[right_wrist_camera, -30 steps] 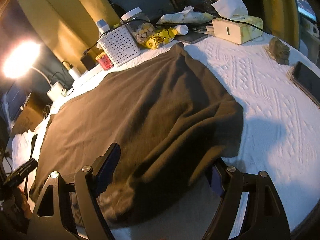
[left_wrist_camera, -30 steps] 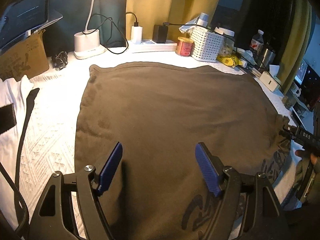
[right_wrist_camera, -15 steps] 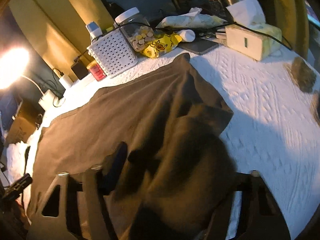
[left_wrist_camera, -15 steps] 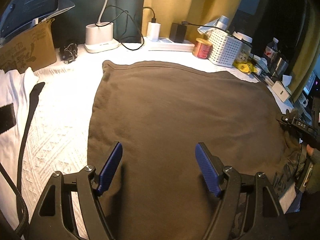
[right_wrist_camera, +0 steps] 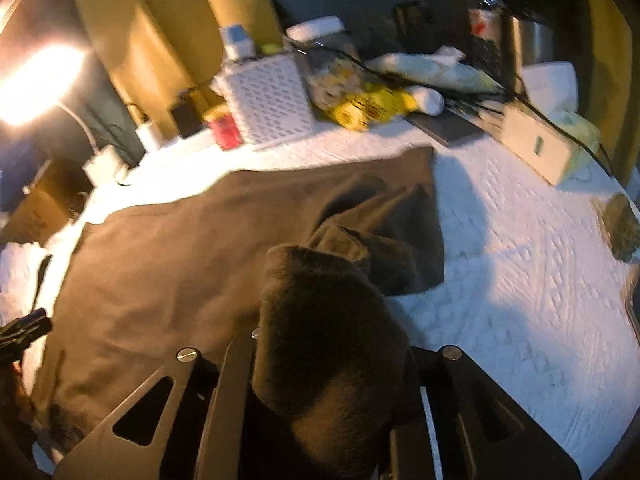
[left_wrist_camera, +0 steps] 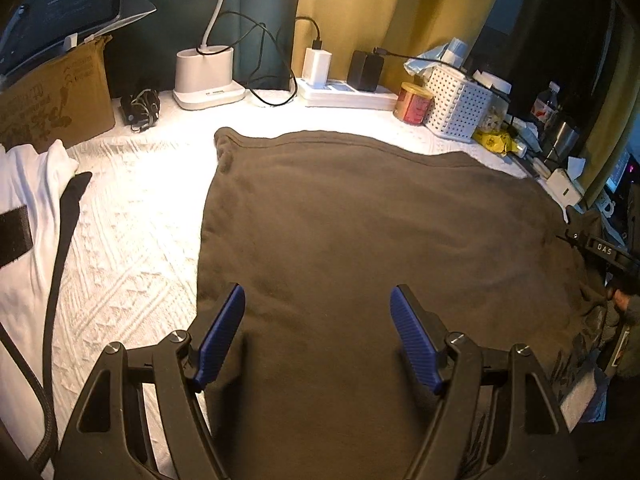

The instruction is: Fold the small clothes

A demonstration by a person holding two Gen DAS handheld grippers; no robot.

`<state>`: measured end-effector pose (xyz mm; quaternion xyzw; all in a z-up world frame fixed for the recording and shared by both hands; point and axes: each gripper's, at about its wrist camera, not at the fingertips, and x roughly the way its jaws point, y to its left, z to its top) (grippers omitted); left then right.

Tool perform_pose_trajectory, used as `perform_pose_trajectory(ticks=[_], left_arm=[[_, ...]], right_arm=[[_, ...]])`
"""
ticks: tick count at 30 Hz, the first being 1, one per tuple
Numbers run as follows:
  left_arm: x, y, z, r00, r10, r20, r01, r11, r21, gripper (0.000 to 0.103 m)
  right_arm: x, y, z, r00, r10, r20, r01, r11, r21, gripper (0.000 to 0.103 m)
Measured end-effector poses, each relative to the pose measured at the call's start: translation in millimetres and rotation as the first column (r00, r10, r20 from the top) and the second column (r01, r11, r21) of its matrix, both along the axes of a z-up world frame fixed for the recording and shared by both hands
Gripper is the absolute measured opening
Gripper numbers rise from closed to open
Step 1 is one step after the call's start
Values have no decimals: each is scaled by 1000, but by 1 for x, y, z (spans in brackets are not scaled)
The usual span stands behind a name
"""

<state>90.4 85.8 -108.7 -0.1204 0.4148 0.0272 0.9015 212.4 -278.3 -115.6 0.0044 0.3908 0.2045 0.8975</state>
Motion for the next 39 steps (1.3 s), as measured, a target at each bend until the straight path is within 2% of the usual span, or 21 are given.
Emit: perform_pose_trajectory(ticks=[5,12,20,23,30,32,34,39], left_arm=[[-2,7,6,999,-5,34,6,1000,-13,75],[-13,19,8,998,13,65,-11,999,-34,75],[-28,40,7,996,45,82,-40,998,-53,75],[-31,47,6,996,62,68,-60,998,-34,75],[-47,68,3,993,93,76,-89,995,-54,75],[-50,71,2,992,98,76,-93,994,-59,75],[-54,75,1,992,102,74,-98,993,-61,75],[-62,81,0,991,112,74,-108,992,-64,75]], right_arm=[[-16,42,23,994,102,50,-101,995,-19,16],[-36,99,36,970,234,69,-233,972,-27,16],[-57,165,26,931,364,38,-361,930,-61,16],[-62,183,19,921,389,23,-387,919,-76,16],[-70,215,4,902,428,-55,-431,895,-112,16],[-75,226,-3,888,452,-88,-460,878,-133,16],[-84,240,-8,856,503,-122,-516,846,-134,16],[-115,262,-4,816,569,-99,-577,797,-177,16]])
